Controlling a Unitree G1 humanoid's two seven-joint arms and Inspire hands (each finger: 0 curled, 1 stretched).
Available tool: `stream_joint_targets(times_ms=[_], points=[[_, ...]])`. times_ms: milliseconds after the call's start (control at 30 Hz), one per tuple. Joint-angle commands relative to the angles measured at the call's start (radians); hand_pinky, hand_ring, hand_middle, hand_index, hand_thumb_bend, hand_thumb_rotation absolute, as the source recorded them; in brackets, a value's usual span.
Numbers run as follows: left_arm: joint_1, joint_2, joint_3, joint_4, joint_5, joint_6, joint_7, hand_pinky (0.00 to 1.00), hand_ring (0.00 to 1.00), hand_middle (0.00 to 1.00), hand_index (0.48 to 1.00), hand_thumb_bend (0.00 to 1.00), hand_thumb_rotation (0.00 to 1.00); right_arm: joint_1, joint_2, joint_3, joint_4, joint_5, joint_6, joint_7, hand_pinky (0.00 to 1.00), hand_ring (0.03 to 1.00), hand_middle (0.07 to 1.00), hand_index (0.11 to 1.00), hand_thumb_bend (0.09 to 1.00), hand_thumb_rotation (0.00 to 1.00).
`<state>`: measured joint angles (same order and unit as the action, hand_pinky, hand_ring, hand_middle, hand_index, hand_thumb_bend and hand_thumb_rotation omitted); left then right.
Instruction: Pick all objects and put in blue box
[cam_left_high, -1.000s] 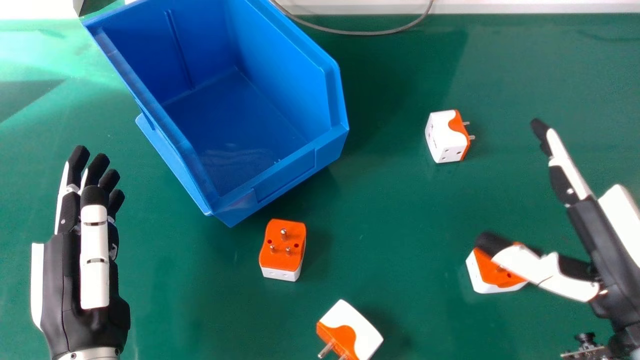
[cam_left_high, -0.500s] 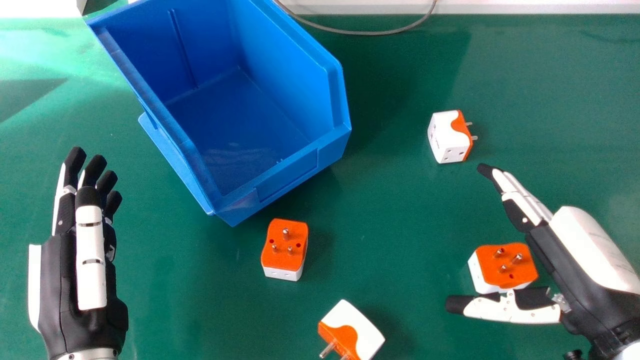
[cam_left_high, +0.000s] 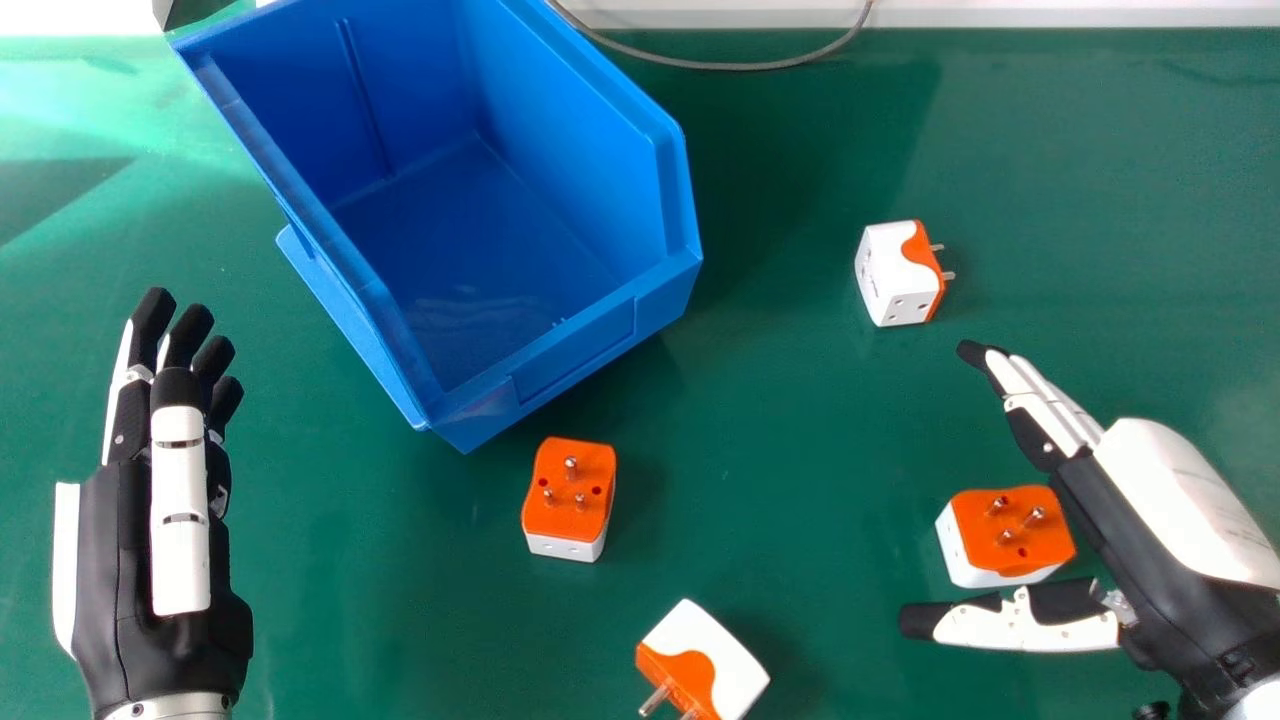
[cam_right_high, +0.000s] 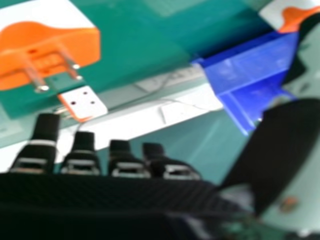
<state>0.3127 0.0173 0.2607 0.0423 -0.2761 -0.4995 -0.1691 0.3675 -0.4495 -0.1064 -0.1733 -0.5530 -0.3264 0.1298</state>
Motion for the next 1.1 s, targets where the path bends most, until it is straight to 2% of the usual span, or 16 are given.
stream_joint_targets(times_ms=[0,167,300,400,467,600,800,967,1067], points=[[0.009,0.01,0.007,-0.027,-0.005,-0.002,-0.003,0.95,0.94,0.94,0.943,0.42,0.83,-0.01,-0.019,-0.005,-0.021,-0.009,0.004,-0.02,0.84,0.954,0.98,0.97,0.735,0.39],[0.016,0.005,0.009,-0.045,-0.006,0.011,0.002,0.96,0.94,0.95,0.946,0.42,0.83,-0.023,-0.035,0.002,-0.026,-0.043,0.03,-0.016,0.84,0.949,0.975,0.966,0.732,0.39],[0.022,0.006,0.011,-0.05,-0.001,0.017,0.006,0.96,0.94,0.95,0.948,0.43,0.83,-0.045,-0.053,0.009,-0.012,-0.056,0.05,-0.008,0.84,0.942,0.969,0.961,0.73,0.38],[0.025,0.003,0.011,-0.058,-0.004,0.023,0.008,0.96,0.94,0.95,0.953,0.43,0.83,-0.058,-0.071,0.014,-0.007,-0.059,0.064,0.002,0.83,0.932,0.96,0.954,0.732,0.36],[0.027,0.002,0.012,-0.061,0.0,0.027,0.012,0.97,0.94,0.95,0.956,0.43,0.83,-0.068,-0.085,0.017,-0.003,-0.067,0.077,0.008,0.83,0.927,0.956,0.951,0.733,0.35],[0.031,0.006,0.01,-0.066,0.001,0.03,0.011,0.97,0.95,0.95,0.958,0.42,0.83,-0.095,-0.106,0.023,0.008,-0.064,0.105,0.028,0.83,0.918,0.948,0.944,0.739,0.33],[0.034,0.004,0.011,-0.074,0.001,0.034,0.018,0.98,0.95,0.96,0.97,0.43,0.84,-0.137,-0.124,0.038,0.049,-0.058,0.129,0.043,0.82,0.898,0.924,0.924,0.759,0.26],[0.037,0.013,0.017,-0.069,-0.007,0.028,0.008,0.98,0.96,0.97,0.984,0.44,0.85,-0.167,-0.146,0.049,0.09,-0.05,0.124,0.051,0.81,0.88,0.904,0.901,0.772,0.2],[0.04,0.013,0.017,-0.073,-0.008,0.027,0.007,0.99,0.96,0.97,0.992,0.44,0.86,-0.183,-0.161,0.056,0.107,-0.048,0.129,0.06,0.8,0.872,0.895,0.889,0.778,0.18]])
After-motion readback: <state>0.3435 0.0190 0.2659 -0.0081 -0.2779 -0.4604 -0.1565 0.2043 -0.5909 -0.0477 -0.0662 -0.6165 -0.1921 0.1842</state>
